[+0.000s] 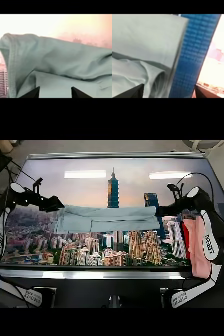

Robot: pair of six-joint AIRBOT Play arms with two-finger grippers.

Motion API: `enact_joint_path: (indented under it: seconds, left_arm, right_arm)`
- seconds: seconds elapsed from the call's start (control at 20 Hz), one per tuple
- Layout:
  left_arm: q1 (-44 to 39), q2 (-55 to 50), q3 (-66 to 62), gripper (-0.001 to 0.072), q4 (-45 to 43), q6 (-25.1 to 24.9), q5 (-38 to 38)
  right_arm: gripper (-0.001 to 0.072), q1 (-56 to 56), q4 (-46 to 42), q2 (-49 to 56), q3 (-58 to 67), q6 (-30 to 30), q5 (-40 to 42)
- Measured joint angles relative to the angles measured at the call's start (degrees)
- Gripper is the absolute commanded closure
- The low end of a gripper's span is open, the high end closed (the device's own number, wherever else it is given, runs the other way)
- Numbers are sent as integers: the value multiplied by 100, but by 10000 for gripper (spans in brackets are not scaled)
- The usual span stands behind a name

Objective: Fold the shirts.

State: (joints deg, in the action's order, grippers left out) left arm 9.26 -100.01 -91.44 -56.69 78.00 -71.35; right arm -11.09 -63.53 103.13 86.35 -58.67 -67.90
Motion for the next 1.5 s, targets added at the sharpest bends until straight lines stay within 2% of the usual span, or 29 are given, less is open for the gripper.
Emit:
enact_joint_path:
  seconds: [0.15, 0.2, 0.25, 0.3, 0.35, 0.4, 0.45, 0.5, 0.8, 1.2, 1.35, 1.5]
  left_arm:
    - [-221, 280, -129, 199, 131, -90, 166]
    - [-348, 341, -151, 201, 184, -109, 203]
    - [-481, 372, -164, 201, 227, -127, 234]
    - [-643, 378, -175, 202, 247, -131, 280]
    - [-802, 369, -181, 229, 256, -140, 313]
    - [-981, 343, -190, 405, 275, -149, 372]
    - [-1154, 306, -192, 613, 286, -149, 437]
    - [-1351, 240, -197, 685, 313, -149, 509]
    - [-2625, -533, -197, 687, 918, 107, 1180]
    - [-3978, -1493, -199, 688, 2653, 348, 2208]
    - [-4087, -1443, -210, 689, 2992, 332, 2616]
    - [-3709, -890, -214, 689, 2750, 221, 2651]
  right_arm:
    - [54, -138, 586, 302, 0, 0, -214]
    - [170, -131, 844, 400, 9, 31, -310]
    - [334, -94, 1045, 494, 11, 70, -409]
    - [615, -42, 1143, 570, 2, 96, -496]
    - [695, 20, 1152, 621, 0, 151, -533]
    - [695, 46, 1257, 636, 0, 181, -560]
    - [696, 61, 1370, 597, 4, 232, -564]
    - [696, 85, 1488, 507, 4, 295, -564]
    - [696, 361, 1838, -942, 11, 413, -929]
    - [695, 761, 1714, -3023, 11, -275, -1346]
    - [695, 796, 1661, -3228, 11, -442, -1436]
    - [695, 953, 1742, -3110, 11, -540, -1252]
